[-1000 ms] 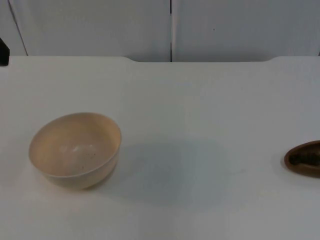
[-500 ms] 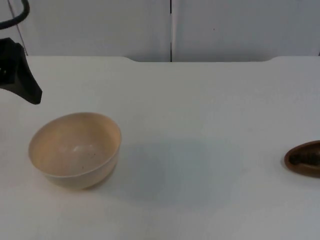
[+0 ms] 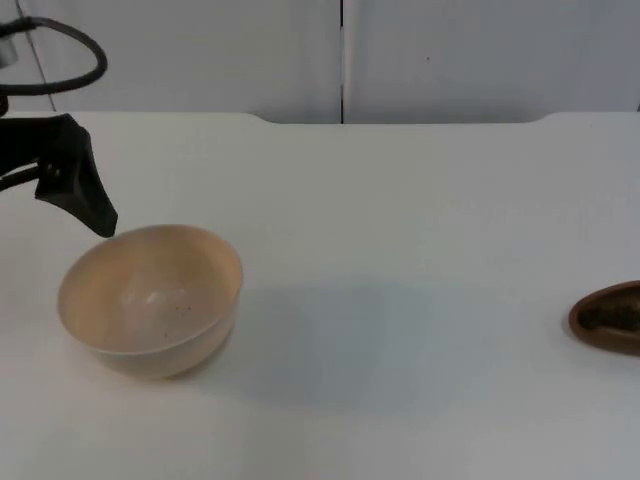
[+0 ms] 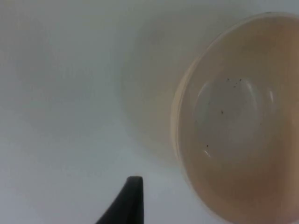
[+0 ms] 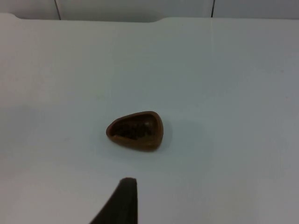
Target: Pick up the bowl with the left hand and pour the coffee beans from the cup into the bowl with the right hand.
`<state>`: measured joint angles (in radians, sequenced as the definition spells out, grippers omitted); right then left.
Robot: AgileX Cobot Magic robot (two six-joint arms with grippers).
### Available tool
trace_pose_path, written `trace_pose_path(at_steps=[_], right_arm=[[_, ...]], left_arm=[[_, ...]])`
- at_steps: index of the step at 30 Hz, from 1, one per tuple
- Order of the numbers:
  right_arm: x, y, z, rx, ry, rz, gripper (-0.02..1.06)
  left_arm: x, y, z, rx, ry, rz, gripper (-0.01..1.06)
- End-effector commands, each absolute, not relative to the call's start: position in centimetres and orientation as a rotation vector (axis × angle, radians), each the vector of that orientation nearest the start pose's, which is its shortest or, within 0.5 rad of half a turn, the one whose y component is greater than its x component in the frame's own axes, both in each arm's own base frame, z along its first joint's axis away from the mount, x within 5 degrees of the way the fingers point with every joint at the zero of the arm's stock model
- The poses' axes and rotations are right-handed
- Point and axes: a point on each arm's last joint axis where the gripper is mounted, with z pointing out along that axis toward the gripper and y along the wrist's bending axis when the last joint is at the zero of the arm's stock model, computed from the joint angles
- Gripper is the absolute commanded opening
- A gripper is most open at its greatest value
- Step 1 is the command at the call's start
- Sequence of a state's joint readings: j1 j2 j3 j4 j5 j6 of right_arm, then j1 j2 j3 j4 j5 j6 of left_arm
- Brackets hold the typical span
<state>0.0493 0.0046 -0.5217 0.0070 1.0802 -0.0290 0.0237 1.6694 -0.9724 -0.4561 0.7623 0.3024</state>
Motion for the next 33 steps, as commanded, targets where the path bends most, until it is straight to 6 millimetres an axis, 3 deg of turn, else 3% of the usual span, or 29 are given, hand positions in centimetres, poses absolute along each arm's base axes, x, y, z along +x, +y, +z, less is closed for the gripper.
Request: trace_pose_path(at_steps=[1,10,16,33], right_arm=[[-0.8,0.0,28.0,-0.079,2.045,0.006,1.05],[-0.8,0.0,28.0,-0.079,2.045,0.006,1.05],[-0.8,0.0,28.0,-0.079,2.045,0.006,1.05],[-0.8,0.0,28.0,-0.079,2.045,0.006,1.05]], left_arm=[[31.2,-2.3,18.7,-0.028,2.860,-0.479,1.05],[32.9,-2.6,16.3,0.000,2.893,-0.566,1.05],[33.5,-1.2,15.1,-0.102,2.861,-0.678,1.05],[33.9,0.0,12.4,-0.090,2.909,-0.563,1.05]])
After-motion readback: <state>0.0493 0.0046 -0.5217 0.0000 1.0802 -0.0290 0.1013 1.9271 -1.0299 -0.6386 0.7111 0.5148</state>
